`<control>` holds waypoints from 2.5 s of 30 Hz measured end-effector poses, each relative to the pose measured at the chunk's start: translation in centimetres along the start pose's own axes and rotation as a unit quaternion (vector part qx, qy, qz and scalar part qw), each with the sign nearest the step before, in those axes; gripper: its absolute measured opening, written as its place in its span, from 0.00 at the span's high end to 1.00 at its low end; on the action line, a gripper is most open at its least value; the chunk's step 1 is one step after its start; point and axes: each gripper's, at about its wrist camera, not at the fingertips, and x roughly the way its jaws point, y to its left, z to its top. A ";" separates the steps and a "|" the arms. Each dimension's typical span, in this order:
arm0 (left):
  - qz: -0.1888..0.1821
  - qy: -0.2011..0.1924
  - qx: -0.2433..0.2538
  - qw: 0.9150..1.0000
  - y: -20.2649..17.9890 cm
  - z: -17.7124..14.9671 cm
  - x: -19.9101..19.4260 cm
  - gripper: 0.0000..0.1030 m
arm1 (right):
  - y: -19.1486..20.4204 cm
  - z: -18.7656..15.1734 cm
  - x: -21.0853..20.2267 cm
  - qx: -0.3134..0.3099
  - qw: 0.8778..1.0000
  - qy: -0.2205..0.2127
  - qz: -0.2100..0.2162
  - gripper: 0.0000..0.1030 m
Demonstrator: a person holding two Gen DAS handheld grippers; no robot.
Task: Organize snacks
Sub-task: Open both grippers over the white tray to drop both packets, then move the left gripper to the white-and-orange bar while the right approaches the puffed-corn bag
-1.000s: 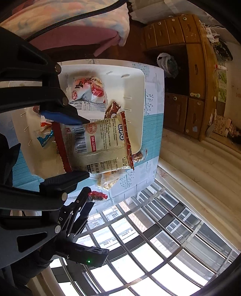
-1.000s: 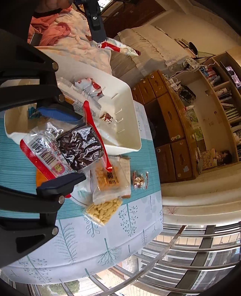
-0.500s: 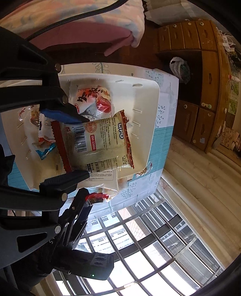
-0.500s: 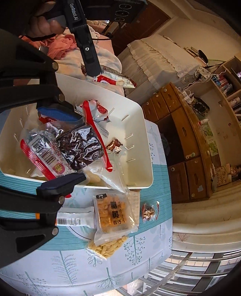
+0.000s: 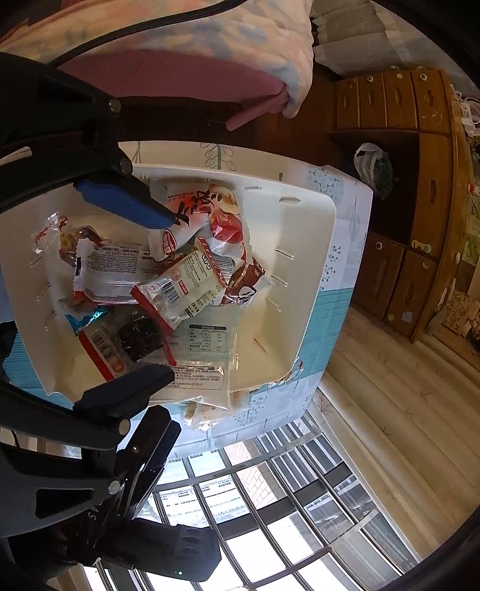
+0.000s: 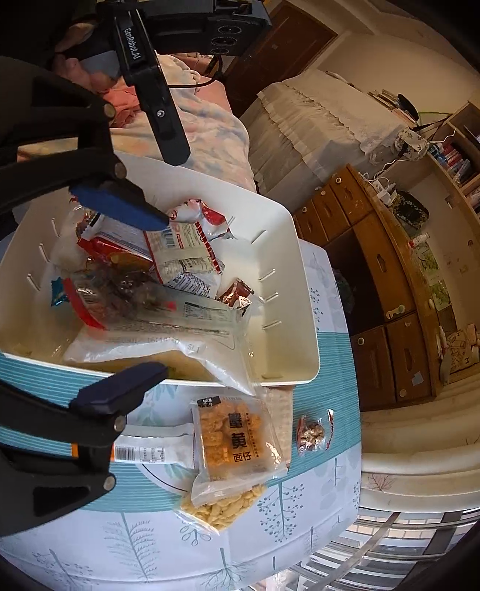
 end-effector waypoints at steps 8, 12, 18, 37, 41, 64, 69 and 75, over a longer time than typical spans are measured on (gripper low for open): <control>0.016 -0.025 0.003 1.000 -2.1 -0.4 -1.1 0.27 | -1.1 0.9 -1.5 -0.008 0.999 -0.024 0.020 0.22; 0.033 -0.044 -0.004 0.998 -4.0 -0.8 -1.7 0.27 | -2.2 1.6 -2.0 -0.016 0.998 -0.027 0.046 0.22; 0.065 -0.074 -0.030 0.995 -8.0 -2.0 -2.2 0.27 | -4.6 2.5 -3.6 -0.052 0.995 -0.023 0.083 0.22; 0.104 -0.119 -0.097 0.983 -20.4 -6.8 0.7 0.27 | -14.2 4.9 -8.1 -0.140 0.982 -0.025 0.125 0.22; 0.116 -0.114 -0.109 0.981 -22.1 -8.1 1.7 0.27 | -15.5 5.2 -8.0 -0.148 0.981 -0.021 0.124 0.22; 0.151 -0.010 -0.164 0.975 -23.1 -10.3 13.4 0.24 | -20.8 6.4 -2.7 -0.161 0.985 0.050 0.046 0.22; 0.199 0.019 -0.155 0.968 -22.6 -10.4 17.4 0.24 | -21.4 5.9 0.1 -0.189 0.979 0.069 0.024 0.22; 0.231 0.006 -0.162 0.959 -21.5 -9.8 19.6 0.24 | -21.8 5.5 2.9 -0.211 0.973 0.097 0.009 0.22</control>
